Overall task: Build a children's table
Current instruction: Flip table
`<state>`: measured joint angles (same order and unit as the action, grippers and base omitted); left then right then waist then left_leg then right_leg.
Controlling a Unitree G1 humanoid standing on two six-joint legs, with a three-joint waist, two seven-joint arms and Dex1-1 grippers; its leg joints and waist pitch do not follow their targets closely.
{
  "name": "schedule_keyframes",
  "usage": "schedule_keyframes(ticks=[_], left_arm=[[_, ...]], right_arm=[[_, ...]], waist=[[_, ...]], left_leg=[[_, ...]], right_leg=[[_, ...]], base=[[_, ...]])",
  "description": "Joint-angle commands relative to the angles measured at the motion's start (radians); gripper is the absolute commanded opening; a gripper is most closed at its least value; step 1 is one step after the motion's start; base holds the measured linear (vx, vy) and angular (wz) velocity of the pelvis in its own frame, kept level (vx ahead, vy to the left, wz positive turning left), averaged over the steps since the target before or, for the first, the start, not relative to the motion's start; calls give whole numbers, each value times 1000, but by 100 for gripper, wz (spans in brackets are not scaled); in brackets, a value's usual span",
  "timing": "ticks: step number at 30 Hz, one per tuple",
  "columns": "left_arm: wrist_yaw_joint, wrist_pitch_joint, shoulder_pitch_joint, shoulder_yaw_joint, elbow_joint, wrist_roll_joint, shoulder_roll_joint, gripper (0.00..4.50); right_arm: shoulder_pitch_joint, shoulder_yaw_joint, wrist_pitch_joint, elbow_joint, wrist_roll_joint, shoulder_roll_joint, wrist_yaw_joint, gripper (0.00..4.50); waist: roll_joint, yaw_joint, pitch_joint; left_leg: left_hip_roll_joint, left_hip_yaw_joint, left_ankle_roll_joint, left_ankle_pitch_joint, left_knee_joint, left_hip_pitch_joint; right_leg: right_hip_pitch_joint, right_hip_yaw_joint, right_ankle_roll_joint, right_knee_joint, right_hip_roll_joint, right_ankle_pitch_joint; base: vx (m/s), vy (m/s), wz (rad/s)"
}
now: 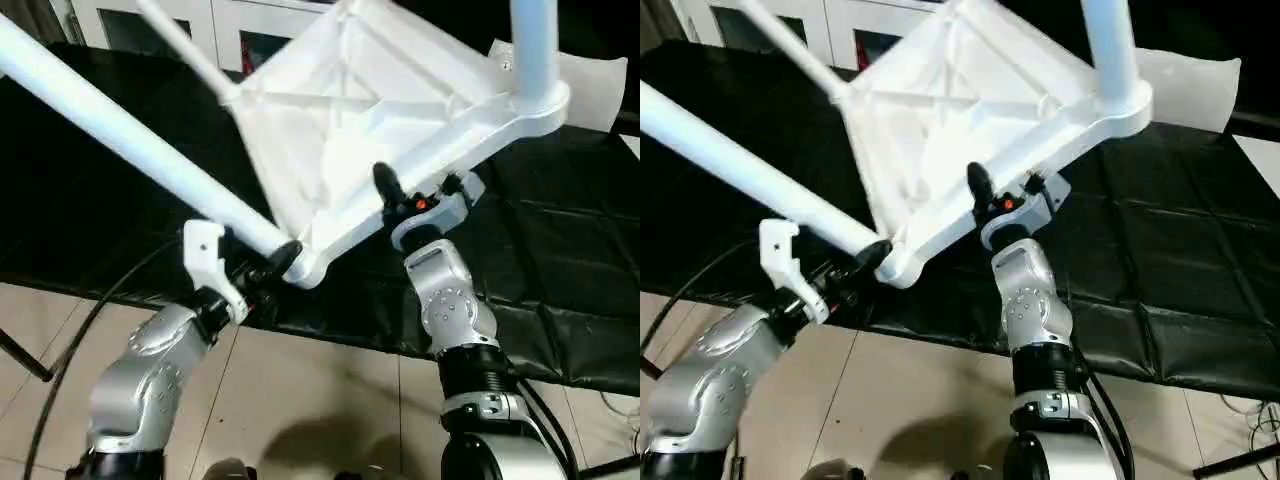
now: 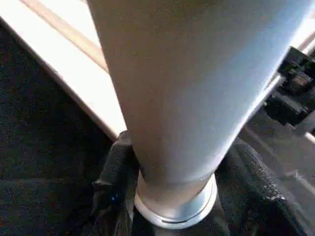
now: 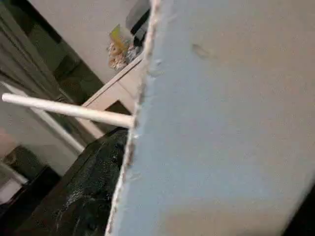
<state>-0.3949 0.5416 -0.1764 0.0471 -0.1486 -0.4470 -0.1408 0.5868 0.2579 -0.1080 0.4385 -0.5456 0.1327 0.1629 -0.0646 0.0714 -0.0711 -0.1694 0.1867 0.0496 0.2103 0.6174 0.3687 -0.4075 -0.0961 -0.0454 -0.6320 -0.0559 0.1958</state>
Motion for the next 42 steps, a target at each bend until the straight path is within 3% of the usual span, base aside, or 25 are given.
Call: schedule_keyframes(ticks=[1, 8, 13, 19, 24, 27, 29, 30, 31, 35, 38, 42], left_arm=[[16, -15, -24, 29, 21, 4, 1, 277], [25, 2, -136, 63, 177, -41, 54, 277], [47, 43, -179, 138, 247, -153, 109, 277], [53, 76, -196, 185, 251, -225, 139, 277], [62, 125, -188, 194, 242, -256, 137, 277], [59, 113, -179, 179, 237, -221, 119, 277], [35, 59, -170, 133, 232, -149, 88, 277], [-19, -84, -150, 11, 233, 25, 7, 277], [-34, -124, -146, -25, 236, 75, -20, 277], [-38, -195, -146, -49, 233, 130, -51, 277], [-39, -203, -148, -44, 236, 130, -59, 277], [-55, -242, -138, -53, 261, 125, -74, 277]], right_arm=[[26, 32, 145, -113, 74, -17, -35, 206], [52, 16, 211, -90, 134, -38, -91, 206], [59, 9, 236, -89, 152, -42, -118, 206], [54, 5, 251, -90, 153, -47, -124, 206], [59, 6, 265, -82, 154, -53, -132, 206], [64, 6, 273, -74, 152, -58, -134, 206], [65, 6, 275, -72, 152, -60, -135, 206], [66, 7, 276, -69, 152, -64, -133, 206], [66, 8, 277, -67, 152, -65, -132, 206], [62, 6, 276, -70, 151, -68, -134, 206], [60, 5, 275, -73, 149, -71, -135, 206], [59, 2, 277, -73, 144, -73, -138, 206]], waist=[[7, -4, 76], [14, 2, 80], [14, -1, 82], [12, -6, 80], [12, -7, 81], [12, -8, 81], [13, -5, 80], [11, -4, 79], [13, -8, 83], [16, -11, 86], [14, -12, 91], [16, -12, 91]], left_leg=[[-67, -26, 1, 49, -76, -12], [-64, -25, -12, 14, -72, -13], [-63, -25, -30, 13, -70, -10], [-66, -26, -33, 36, -71, -10], [-66, -26, -45, 20, -69, -11], [-65, -25, -46, 25, -69, -11], [-66, -27, -48, 25, -70, -12], [-66, -31, -60, 21, -73, -12], [-66, -28, -60, 12, -70, -11], [-67, -27, -53, -19, -68, -12], [-64, -25, -72, -59, -62, -7], [-64, -24, -90, -57, -61, -6]], right_leg=[[62, 79, -119, 68, -99, 74], [62, 78, -125, 61, -98, 16], [68, 78, -147, 58, -100, -26], [68, 77, -145, 63, -101, 18], [67, 76, -146, 59, -99, -4], [67, 76, -145, 61, -99, 4], [66, 76, -140, 62, -99, 12], [65, 74, -125, 69, -97, 24], [68, 77, -115, 59, -99, 16], [68, 77, -151, 48, -99, -74], [70, 77, -176, 38, -98, -154], [67, 76, -189, 38, -97, -155]], base=[[0, 0, 0], [0, 0, 0], [0, 0, 0], [0, 0, 0], [0, 0, 0], [0, 0, 0], [0, 0, 0], [0, 0, 0], [0, 0, 0], [0, 0, 0], [0, 0, 0], [0, 0, 0]])
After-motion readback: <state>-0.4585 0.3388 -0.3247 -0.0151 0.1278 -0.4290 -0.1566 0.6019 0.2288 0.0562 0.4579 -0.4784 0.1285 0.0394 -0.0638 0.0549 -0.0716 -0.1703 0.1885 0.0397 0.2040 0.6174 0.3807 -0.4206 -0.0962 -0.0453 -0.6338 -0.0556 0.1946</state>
